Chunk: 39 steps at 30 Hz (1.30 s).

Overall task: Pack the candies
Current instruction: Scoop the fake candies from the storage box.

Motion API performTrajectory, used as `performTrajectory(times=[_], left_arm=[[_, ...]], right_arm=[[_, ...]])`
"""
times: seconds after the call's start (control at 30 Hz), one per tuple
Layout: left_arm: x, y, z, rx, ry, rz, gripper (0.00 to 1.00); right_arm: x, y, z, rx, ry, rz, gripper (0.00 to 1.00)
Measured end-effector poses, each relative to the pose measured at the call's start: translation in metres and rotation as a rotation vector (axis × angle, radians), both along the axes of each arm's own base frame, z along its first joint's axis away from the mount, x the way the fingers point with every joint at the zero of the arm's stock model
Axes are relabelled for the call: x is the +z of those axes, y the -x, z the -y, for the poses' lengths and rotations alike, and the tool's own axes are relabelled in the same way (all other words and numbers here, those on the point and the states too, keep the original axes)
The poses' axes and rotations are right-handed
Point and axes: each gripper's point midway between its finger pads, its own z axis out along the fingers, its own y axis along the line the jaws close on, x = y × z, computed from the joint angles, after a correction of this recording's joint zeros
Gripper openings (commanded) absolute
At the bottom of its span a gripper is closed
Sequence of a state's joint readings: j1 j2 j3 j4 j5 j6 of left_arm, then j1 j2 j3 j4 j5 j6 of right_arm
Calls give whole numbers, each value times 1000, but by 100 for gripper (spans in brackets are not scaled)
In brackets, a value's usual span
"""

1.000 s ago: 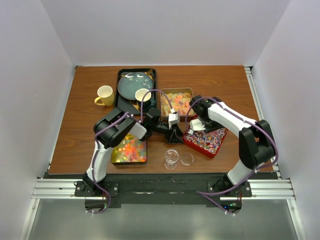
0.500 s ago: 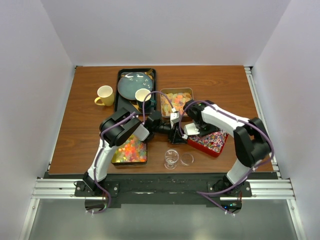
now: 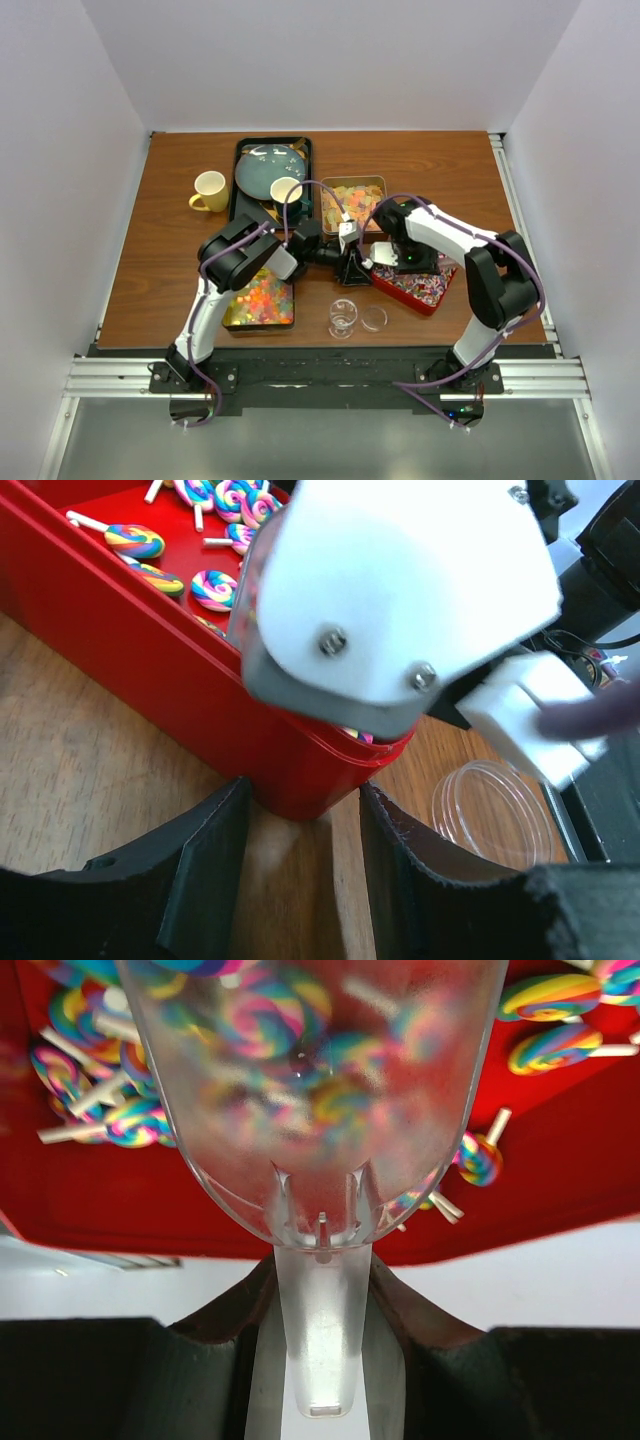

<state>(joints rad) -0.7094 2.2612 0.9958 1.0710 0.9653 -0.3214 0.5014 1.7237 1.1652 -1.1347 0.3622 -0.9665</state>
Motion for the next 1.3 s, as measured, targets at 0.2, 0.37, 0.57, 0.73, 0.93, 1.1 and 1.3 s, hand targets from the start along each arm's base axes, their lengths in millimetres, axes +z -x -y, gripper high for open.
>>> performTrajectory(times=[0.2, 0.37, 0.57, 0.73, 0.93, 1.1, 1.3], left_arm=[[-1, -8, -7, 24, -24, -12, 54], [2, -20, -19, 59, -71, -15, 56], [6, -29, -34, 89, -138, 5, 57], [8, -32, -47, 105, -190, 27, 57], [8, -33, -56, 111, -233, 55, 58], [9, -34, -61, 109, -251, 75, 58], [10, -33, -64, 102, -261, 83, 59]], right_arm=[[-7, 3, -5, -96, -102, 30, 0], [-11, -2, -21, -142, -217, 72, 0], [-17, -5, -35, -173, -324, 117, 0], [-22, -7, -45, -192, -399, 154, 0], [-30, -7, -50, -212, -439, 175, 0], [-30, -8, -54, -211, -469, 186, 0], [-30, -9, -56, -206, -489, 209, 0]])
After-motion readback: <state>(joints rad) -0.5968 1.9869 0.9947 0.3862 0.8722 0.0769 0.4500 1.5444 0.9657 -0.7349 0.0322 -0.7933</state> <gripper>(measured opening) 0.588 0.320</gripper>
